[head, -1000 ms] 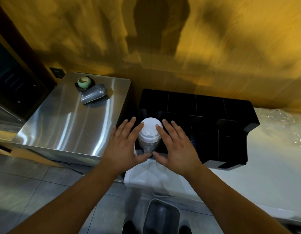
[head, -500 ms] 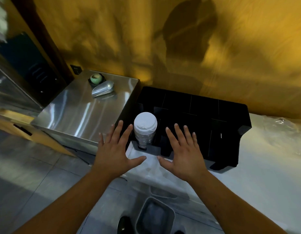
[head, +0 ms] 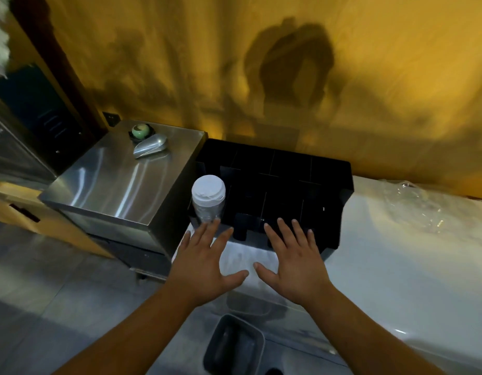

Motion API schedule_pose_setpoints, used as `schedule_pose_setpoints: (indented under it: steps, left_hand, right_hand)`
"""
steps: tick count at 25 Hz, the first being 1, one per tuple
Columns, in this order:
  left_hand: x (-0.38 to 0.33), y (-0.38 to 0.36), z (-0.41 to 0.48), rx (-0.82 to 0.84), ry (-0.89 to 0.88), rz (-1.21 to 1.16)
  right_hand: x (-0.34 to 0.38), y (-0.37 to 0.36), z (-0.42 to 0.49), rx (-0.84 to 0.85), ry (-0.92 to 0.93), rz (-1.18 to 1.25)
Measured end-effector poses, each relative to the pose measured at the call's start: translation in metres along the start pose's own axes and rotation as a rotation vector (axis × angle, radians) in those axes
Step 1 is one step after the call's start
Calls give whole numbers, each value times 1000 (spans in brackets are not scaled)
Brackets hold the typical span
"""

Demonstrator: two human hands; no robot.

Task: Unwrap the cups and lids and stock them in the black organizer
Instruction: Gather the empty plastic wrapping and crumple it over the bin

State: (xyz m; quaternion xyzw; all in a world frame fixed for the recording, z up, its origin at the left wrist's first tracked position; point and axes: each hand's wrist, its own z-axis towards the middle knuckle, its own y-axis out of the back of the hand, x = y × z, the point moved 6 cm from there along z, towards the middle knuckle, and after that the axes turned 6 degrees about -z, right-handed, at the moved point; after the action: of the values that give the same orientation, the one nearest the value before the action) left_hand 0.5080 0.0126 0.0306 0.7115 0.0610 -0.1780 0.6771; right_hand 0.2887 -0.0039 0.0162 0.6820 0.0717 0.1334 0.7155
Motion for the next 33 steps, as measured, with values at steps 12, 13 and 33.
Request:
schedule_pose_setpoints:
  steps: [12,13,33]
  left_hand:
    - [-118,-31,15,79,-314,30]
    - [-132,-34,19,84,-333,29]
    - [-417,-126,203,151,-379,69]
  right_hand:
    - [-93,17,-99,58,-314,-60]
    - [-105,18,-104,65,-330,-63]
    - [-427,69,-107,56,-456,-80]
